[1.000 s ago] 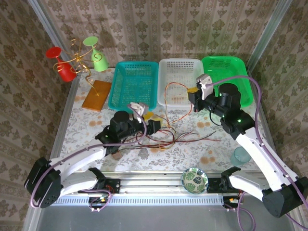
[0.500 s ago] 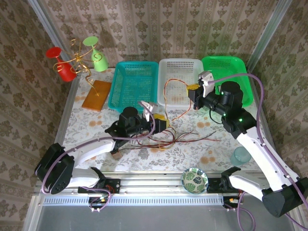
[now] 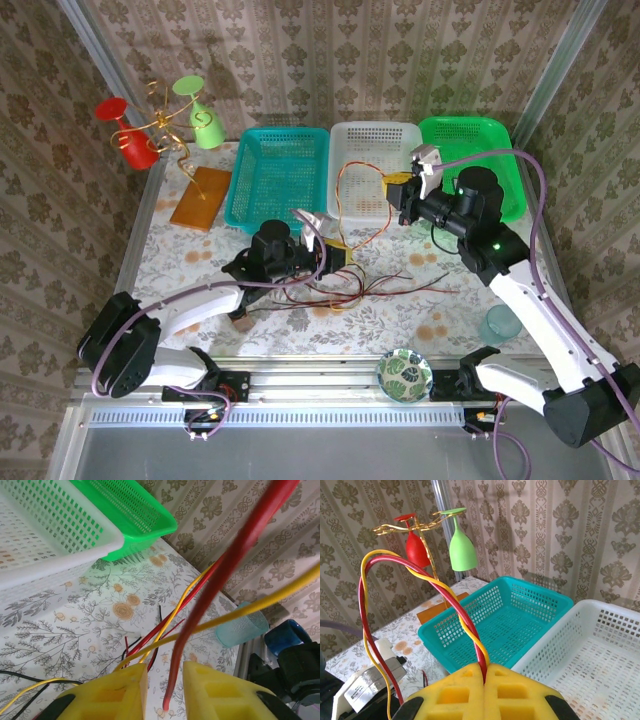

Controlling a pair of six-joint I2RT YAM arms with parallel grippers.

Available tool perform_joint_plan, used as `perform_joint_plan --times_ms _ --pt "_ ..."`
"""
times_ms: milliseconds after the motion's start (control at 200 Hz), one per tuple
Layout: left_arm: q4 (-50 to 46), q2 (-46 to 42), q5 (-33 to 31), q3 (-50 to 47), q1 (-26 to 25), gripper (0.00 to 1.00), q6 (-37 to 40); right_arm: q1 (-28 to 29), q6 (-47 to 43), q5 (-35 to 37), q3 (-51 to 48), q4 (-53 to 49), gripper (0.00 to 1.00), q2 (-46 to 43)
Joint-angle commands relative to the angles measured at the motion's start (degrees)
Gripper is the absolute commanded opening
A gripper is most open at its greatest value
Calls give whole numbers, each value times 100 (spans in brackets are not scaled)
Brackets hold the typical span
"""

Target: Untangle the cables

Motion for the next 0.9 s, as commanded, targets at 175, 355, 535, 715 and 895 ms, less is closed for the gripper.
perform_joint_plan --times_ms 175,355,535,715,895 --pt "111 -27 14 83 102 20 -167 -17 81 -173 75 194 2 13" --pt "137 -231 14 33 181 0 -361 -9 -123 53 161 -256 3 130" --pt "-1480 -581 19 566 250 0 -586 -77 -208 401 -115 -745 8 340" --pt "-2055 -722 352 838 322 0 -915 -231 -82 68 -423 -800 13 827" --pt "-1360 -840 351 690 497 0 -1657 -244 -108 -222 -445 -816 32 962"
